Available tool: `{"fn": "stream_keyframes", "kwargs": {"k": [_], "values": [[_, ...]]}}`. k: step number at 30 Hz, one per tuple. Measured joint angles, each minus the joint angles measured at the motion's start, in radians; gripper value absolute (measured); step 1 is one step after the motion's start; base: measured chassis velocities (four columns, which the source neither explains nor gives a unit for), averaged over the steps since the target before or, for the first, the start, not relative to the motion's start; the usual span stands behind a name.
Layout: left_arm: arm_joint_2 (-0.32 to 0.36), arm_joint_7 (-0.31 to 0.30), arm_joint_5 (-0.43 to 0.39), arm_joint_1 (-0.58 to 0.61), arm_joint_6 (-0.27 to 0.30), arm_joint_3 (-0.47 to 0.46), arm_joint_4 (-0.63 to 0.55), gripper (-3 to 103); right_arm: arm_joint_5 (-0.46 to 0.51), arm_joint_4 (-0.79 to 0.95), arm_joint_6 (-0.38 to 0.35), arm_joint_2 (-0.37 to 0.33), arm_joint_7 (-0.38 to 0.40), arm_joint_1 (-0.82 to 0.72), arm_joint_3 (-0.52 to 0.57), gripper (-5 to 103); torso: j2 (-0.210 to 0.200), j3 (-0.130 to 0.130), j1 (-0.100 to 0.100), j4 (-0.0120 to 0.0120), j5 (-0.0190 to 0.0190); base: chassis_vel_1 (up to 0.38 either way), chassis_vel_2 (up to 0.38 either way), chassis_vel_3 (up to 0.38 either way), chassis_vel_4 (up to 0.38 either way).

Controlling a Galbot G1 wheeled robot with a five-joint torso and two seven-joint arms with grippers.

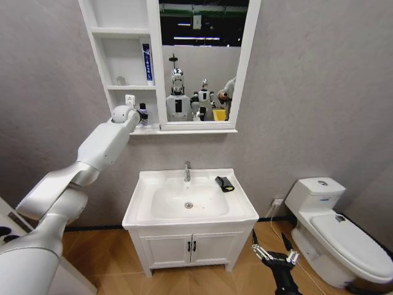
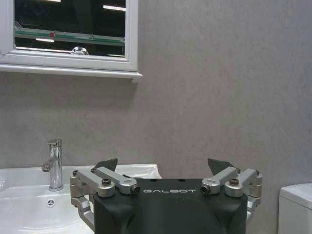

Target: Move facial cleanser and shampoo from washbasin to cabinet, then wipe washbasin with towel.

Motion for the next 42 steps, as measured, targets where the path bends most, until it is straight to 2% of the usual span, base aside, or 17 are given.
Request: {"fn": "stream_keyframes", "kwargs": {"k": [2, 10, 14, 18, 19, 21, 25, 27, 30, 32, 33, 34, 35, 36, 38, 41, 42], "values": [[0.006, 0.001, -0.010, 0.007, -0.001, -0.002, -0.015, 41, -0.001, 0.000, 0.000, 0.001, 0.000, -0.001, -0.001, 100, 0.000, 0.000, 0.000, 0.0000, 0.0000, 0.000, 0.000, 0.000, 0.000], [0.065, -0.001, -0.027, 0.052, 0.008, 0.002, -0.117, 74, -0.006, 0.005, -0.001, 0.003, 0.000, -0.007, -0.002, 100, 0.000, 0.000, 0.000, 0.0001, -0.0001, 0.000, 0.000, 0.000, 0.000], [0.084, -0.009, -0.027, 0.073, 0.008, -0.002, -0.151, 85, -0.007, 0.008, -0.001, 0.003, 0.000, -0.009, -0.002, 100, 0.000, 0.000, 0.000, -0.0002, 0.0000, 0.000, 0.000, 0.000, 0.000], [0.175, -0.051, -0.056, 0.182, 0.006, -0.068, -0.335, 98, -0.009, 0.009, -0.001, 0.000, 0.001, -0.010, 0.003, 100, 0.000, 0.000, 0.000, -0.0004, -0.0001, 0.000, 0.000, 0.000, 0.000], [0.175, -0.051, -0.056, 0.182, 0.006, -0.068, -0.335, 98, -0.009, 0.009, -0.001, 0.000, 0.001, -0.010, 0.003, 100, 0.000, 0.000, 0.000, -0.0004, -0.0001, 0.000, 0.000, 0.000, 0.000], [0.301, -0.059, -0.073, 0.341, -0.011, -0.159, -0.585, 100, -0.009, 0.003, -0.004, -0.006, 0.013, -0.004, 0.010, 100, 0.000, 0.000, 0.000, 0.0001, -0.0001, 0.000, 0.000, 0.000, 0.000], [0.377, -0.101, -0.061, 0.444, -0.033, -0.204, -0.711, 100, -0.004, -0.002, -0.010, -0.009, 0.018, 0.003, 0.010, 100, 0.000, 0.000, 0.000, 0.0002, -0.0004, 0.000, 0.000, 0.000, 0.000], [0.481, -0.177, -0.057, 0.671, -0.053, -0.339, -0.926, 100, -0.012, -0.020, -0.035, -0.008, 0.056, 0.017, 0.007, 100, 0.000, 0.000, 0.000, 0.0004, 0.0001, 0.000, 0.000, 0.000, 0.000], [0.518, -0.182, -0.059, 0.785, -0.061, -0.404, -0.994, 100, -0.018, -0.033, -0.044, -0.009, 0.073, 0.021, 0.007, 100, 0.000, 0.000, 0.000, -0.0001, 0.0001, 0.000, 0.000, 0.000, 0.000], [0.577, -0.147, 0.002, 1.118, -0.090, -0.649, -1.108, 100, -0.026, -0.063, -0.054, -0.018, 0.092, 0.037, 0.013, 100, 0.000, 0.000, 0.000, 0.0001, 0.0003, 0.000, 0.000, 0.000, 0.000], [0.576, -0.131, 0.036, 1.214, -0.106, -0.724, -1.131, 100, -0.027, -0.069, -0.058, -0.020, 0.095, 0.044, 0.015, 100, 0.000, 0.000, 0.000, 0.0004, 0.0002, 0.000, 0.000, 0.000, 0.000], [0.576, -0.131, 0.036, 1.214, -0.106, -0.724, -1.131, 100, -0.027, -0.069, -0.058, -0.020, 0.095, 0.044, 0.015, 100, 0.000, 0.000, 0.000, 0.0004, 0.0002, 0.000, 0.000, 0.000, 0.000], [0.549, -0.104, 0.097, 1.416, -0.148, -0.864, -1.178, 100, -0.023, -0.080, -0.071, -0.026, 0.102, 0.059, 0.015, 100, 0.000, 0.000, 0.000, 0.0003, 0.0001, 0.000, 0.000, 0.000, 0.000], [0.549, -0.104, 0.097, 1.416, -0.148, -0.864, -1.178, 100, -0.023, -0.080, -0.071, -0.026, 0.102, 0.059, 0.015, 100, 0.000, 0.000, 0.000, 0.0003, 0.0001, 0.000, 0.000, 0.000, 0.000], [0.458, -0.077, 0.167, 1.709, -0.194, -1.021, -1.258, 100, -0.015, -0.089, -0.090, -0.036, 0.104, 0.077, 0.014, 100, 0.000, 0.000, 0.000, 0.0000, -0.0001, 0.000, 0.000, 0.000, 0.000], [0.400, -0.059, 0.207, 1.814, -0.209, -1.066, -1.290, 100, -0.008, -0.090, -0.097, -0.043, 0.104, 0.082, 0.014, 100, 0.000, 0.000, 0.000, 0.0003, -0.0003, 0.000, 0.000, 0.000, 0.000], [0.315, -0.033, 0.252, 1.920, -0.223, -1.115, -1.329, 100, 0.029, -0.086, -0.111, -0.052, 0.104, 0.083, 0.013, 100, 0.000, 0.000, 0.000, 0.0004, 0.0000, 0.000, 0.000, 0.000, 0.000]]}}
